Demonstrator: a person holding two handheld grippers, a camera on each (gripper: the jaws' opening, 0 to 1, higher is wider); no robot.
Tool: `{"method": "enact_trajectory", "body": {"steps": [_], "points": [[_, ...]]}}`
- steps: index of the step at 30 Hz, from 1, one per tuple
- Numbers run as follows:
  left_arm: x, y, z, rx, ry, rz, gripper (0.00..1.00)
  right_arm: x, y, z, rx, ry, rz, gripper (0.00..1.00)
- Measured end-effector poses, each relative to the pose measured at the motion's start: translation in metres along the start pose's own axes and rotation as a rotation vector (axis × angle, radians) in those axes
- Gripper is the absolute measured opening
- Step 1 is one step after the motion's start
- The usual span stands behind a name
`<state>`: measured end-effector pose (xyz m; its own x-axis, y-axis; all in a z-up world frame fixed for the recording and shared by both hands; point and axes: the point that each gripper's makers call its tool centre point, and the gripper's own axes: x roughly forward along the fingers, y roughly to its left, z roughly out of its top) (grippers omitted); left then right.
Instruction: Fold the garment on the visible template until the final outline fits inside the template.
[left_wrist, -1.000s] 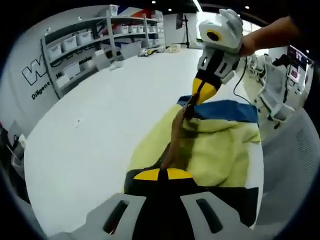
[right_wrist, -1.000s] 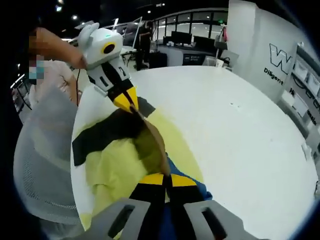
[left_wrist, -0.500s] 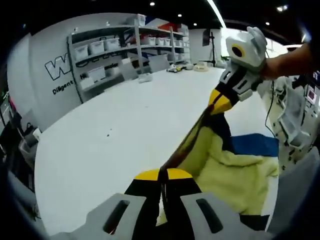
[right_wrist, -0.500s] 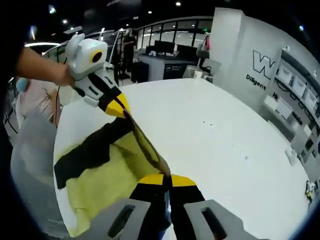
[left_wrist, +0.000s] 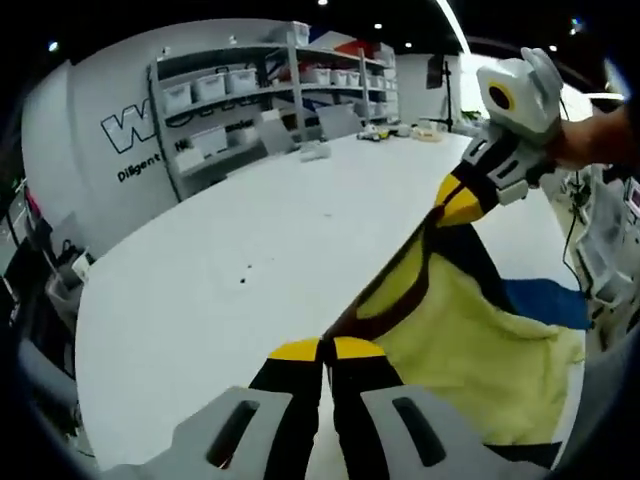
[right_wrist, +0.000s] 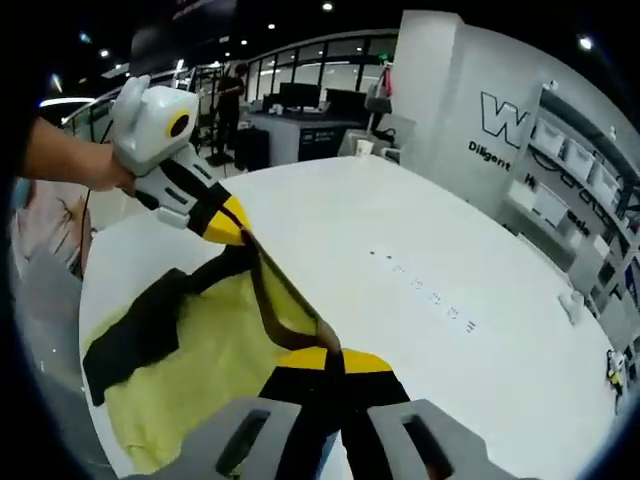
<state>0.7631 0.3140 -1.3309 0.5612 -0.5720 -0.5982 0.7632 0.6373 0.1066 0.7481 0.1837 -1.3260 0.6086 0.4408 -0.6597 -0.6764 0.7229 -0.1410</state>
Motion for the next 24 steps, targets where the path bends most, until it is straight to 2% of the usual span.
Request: {"method": "enact_trajectory", "body": {"steps": [3, 9, 13, 18, 24], "points": [[0.015, 0.009, -0.001, -0.002, 0.021, 0.009, 0.04, 0.011, -0.008, -0.002, 0.021, 0.009, -0.006, 0.0], [0.043, 0.016, -0.011, -0.012, 0.07, 0.008, 0.04, 0.042, -0.023, -0.023, 0.081, 0.064, -0.019, 0.0], [0.058, 0.02, -0.018, -0.006, 0.092, 0.009, 0.04, 0.058, -0.03, -0.034, 0.08, 0.09, -0.021, 0.0], [0.076, 0.026, -0.026, 0.015, 0.122, 0.013, 0.04, 0.072, -0.035, -0.043, 0.095, 0.11, -0.028, 0.0], [0.092, 0.03, -0.04, 0.05, 0.168, 0.017, 0.04, 0.085, -0.038, -0.053, 0.172, 0.114, -0.031, 0.0]]}}
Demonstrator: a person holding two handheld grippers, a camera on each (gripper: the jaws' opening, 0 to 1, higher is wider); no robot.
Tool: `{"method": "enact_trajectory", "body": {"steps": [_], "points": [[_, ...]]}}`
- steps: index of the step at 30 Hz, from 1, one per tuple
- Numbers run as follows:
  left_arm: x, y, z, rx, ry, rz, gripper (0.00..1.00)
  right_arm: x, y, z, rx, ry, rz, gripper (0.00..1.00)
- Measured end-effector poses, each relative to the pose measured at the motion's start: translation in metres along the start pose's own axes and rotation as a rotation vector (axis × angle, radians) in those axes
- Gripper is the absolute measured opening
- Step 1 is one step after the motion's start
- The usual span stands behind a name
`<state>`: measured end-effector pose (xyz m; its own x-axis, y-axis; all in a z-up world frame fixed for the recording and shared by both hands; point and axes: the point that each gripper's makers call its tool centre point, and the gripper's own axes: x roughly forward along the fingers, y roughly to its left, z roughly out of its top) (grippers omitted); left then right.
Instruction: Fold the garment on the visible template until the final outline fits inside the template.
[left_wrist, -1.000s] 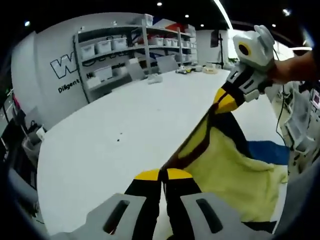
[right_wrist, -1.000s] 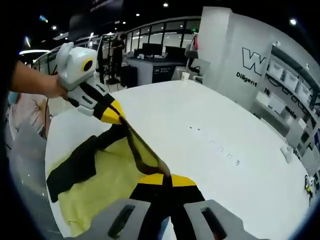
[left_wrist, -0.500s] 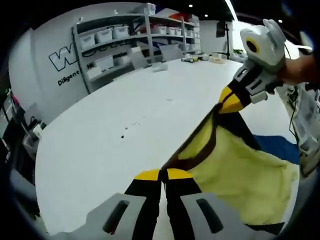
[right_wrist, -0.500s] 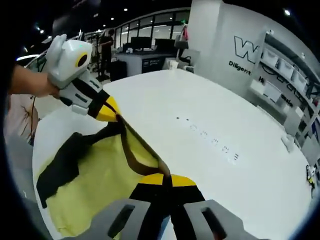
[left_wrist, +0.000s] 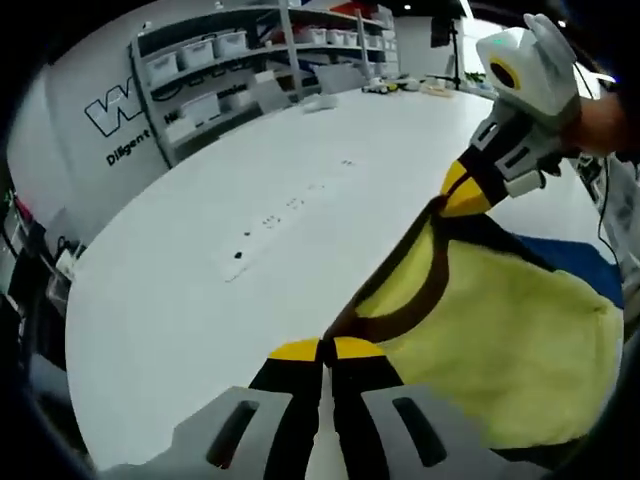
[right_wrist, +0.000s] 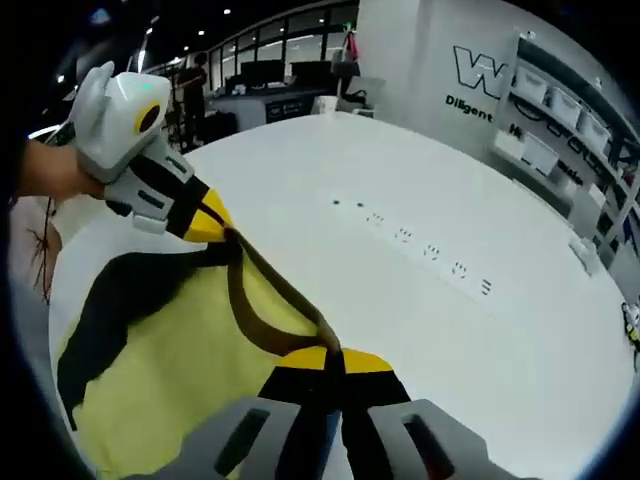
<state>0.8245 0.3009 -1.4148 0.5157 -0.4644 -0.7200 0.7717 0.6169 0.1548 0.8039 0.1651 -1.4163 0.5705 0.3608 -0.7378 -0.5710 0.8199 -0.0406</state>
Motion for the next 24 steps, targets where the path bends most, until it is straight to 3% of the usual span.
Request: {"method": "enact_trajectory", "body": {"steps": [4, 6, 9, 11, 15, 19, 21, 24], "points": [[0.008, 0.001, -0.006, -0.006, 0.018, 0.006, 0.05, 0.009, -0.001, -0.006, 0.0, 0.023, -0.007, 0.0], [0.01, 0.003, -0.008, 0.04, 0.027, 0.027, 0.07, 0.012, -0.002, -0.008, -0.024, 0.03, -0.02, 0.0], [0.011, 0.009, -0.01, 0.077, 0.033, 0.065, 0.17, 0.018, -0.01, -0.012, -0.09, 0.047, -0.064, 0.0], [0.008, 0.016, -0.012, 0.05, 0.039, 0.095, 0.24, 0.016, -0.012, -0.012, -0.097, 0.044, -0.086, 0.05], [-0.001, 0.019, -0.013, 0.049, 0.029, 0.103, 0.27, 0.009, -0.019, -0.006, -0.075, 0.006, -0.111, 0.13], [-0.009, 0.02, -0.012, 0.03, 0.009, 0.11, 0.32, -0.001, -0.02, -0.004, -0.02, -0.022, -0.095, 0.15], [-0.011, 0.019, -0.011, 0.03, 0.006, 0.112, 0.32, -0.003, -0.011, -0.006, 0.007, -0.03, -0.052, 0.19], [-0.016, 0.017, -0.006, 0.023, -0.015, 0.113, 0.33, -0.01, -0.007, -0.008, -0.024, -0.03, -0.042, 0.25]]}}
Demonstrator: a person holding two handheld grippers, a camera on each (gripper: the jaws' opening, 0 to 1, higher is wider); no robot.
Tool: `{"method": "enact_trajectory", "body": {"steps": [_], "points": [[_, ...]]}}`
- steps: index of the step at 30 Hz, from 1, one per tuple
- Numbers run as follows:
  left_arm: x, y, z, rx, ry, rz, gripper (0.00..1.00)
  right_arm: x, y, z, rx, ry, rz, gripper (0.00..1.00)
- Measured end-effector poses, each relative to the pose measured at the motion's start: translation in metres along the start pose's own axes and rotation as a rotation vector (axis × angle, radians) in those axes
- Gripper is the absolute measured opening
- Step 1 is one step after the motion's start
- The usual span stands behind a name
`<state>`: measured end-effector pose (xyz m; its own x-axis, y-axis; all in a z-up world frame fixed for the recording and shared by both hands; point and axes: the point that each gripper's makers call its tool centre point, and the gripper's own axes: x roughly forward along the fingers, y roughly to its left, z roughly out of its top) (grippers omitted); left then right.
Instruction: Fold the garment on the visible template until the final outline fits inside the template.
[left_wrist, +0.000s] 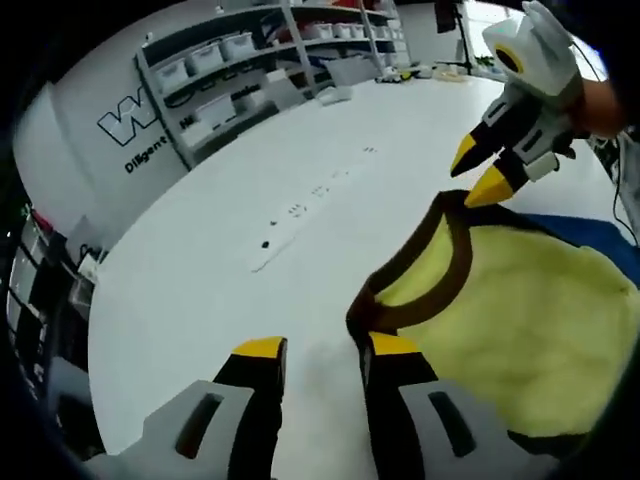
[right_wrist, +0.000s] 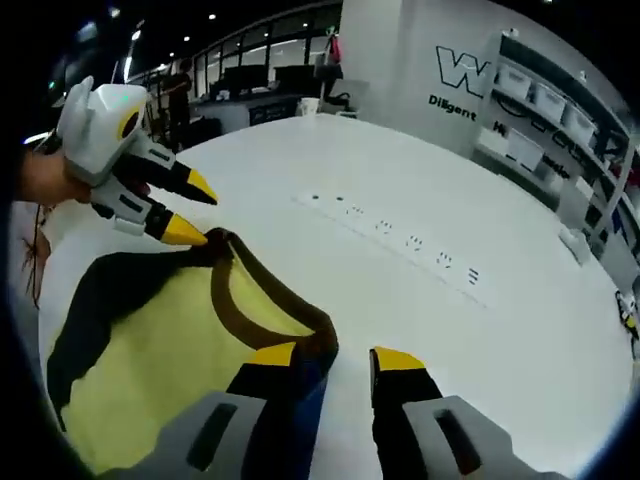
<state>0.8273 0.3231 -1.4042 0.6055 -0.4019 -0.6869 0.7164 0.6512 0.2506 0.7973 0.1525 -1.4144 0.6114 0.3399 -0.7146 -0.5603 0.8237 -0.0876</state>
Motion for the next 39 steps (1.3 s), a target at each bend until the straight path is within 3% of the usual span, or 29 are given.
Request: {"method": "enact_trajectory", "body": {"steps": [9, 17, 35, 39], "points": [[-0.025, -0.003, -0.018, 0.005, 0.012, 0.006, 0.42, -0.029, 0.009, -0.014, 0.03, -0.031, 0.018, 0.3], [-0.054, -0.019, -0.032, 0.0, 0.004, -0.008, 0.45, -0.054, 0.031, -0.033, 0.028, -0.029, 0.05, 0.42], [-0.119, -0.061, -0.042, 0.114, -0.039, -0.051, 0.48, -0.111, 0.068, -0.05, -0.004, -0.073, 0.045, 0.46], [-0.135, -0.075, -0.039, 0.107, -0.072, -0.064, 0.51, -0.123, 0.075, -0.056, 0.003, -0.088, 0.052, 0.48]]}}
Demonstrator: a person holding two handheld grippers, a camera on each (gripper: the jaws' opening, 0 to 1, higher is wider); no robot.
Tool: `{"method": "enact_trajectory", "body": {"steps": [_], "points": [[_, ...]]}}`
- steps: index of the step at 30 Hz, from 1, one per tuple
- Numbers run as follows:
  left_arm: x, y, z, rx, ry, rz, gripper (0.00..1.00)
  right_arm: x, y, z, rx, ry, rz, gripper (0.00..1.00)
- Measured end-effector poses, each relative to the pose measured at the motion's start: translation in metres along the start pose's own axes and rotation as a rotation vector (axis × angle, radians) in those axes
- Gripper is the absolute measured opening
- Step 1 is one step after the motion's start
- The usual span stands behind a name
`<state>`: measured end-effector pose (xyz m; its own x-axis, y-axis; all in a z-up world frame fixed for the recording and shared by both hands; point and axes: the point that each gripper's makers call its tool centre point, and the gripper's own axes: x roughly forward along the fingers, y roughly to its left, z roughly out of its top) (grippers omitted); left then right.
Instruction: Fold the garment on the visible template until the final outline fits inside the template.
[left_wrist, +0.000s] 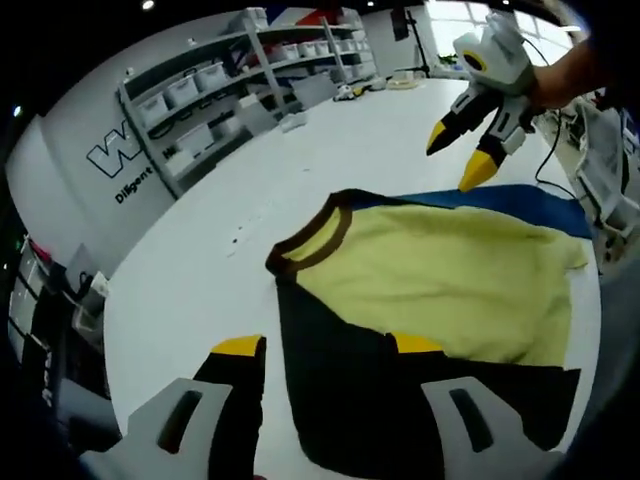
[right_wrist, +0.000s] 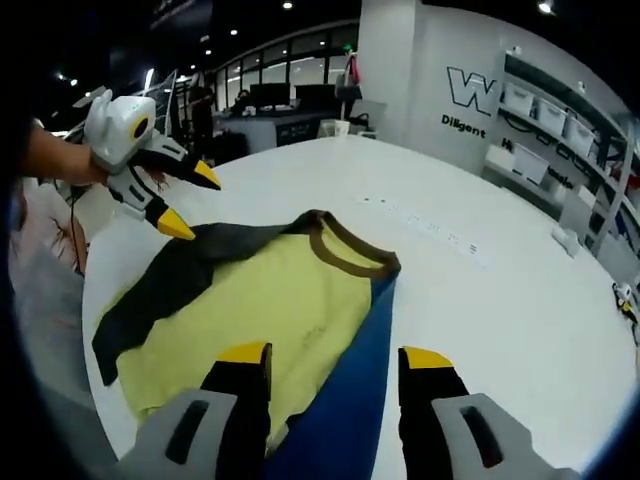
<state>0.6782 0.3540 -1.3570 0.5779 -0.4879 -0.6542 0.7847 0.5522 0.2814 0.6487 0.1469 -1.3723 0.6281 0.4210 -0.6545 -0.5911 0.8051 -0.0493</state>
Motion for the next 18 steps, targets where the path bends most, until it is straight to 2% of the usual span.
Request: {"method": "enact_trajectory", "body": {"steps": [4, 7, 10, 13, 15, 18], "points": [[-0.007, -0.011, 0.002, 0.03, -0.022, -0.016, 0.63, -0.015, 0.01, -0.006, -0.021, -0.008, -0.005, 0.51], [-0.013, -0.016, 0.005, 0.047, -0.031, -0.017, 0.66, -0.021, 0.013, -0.01, -0.027, -0.011, -0.013, 0.53], [-0.02, -0.018, 0.009, 0.043, -0.044, -0.02, 0.68, -0.028, 0.018, -0.014, 0.006, -0.024, -0.019, 0.55], [-0.027, -0.019, 0.011, 0.039, -0.054, -0.015, 0.71, -0.036, 0.025, -0.017, 0.076, -0.059, -0.021, 0.56], [-0.03, -0.023, 0.01, 0.006, -0.059, -0.023, 0.74, -0.039, 0.027, -0.023, 0.077, -0.05, -0.024, 0.56], [-0.035, -0.031, 0.008, 0.0, -0.07, -0.032, 0.78, -0.043, 0.029, -0.026, 0.078, -0.053, -0.023, 0.56]]}}
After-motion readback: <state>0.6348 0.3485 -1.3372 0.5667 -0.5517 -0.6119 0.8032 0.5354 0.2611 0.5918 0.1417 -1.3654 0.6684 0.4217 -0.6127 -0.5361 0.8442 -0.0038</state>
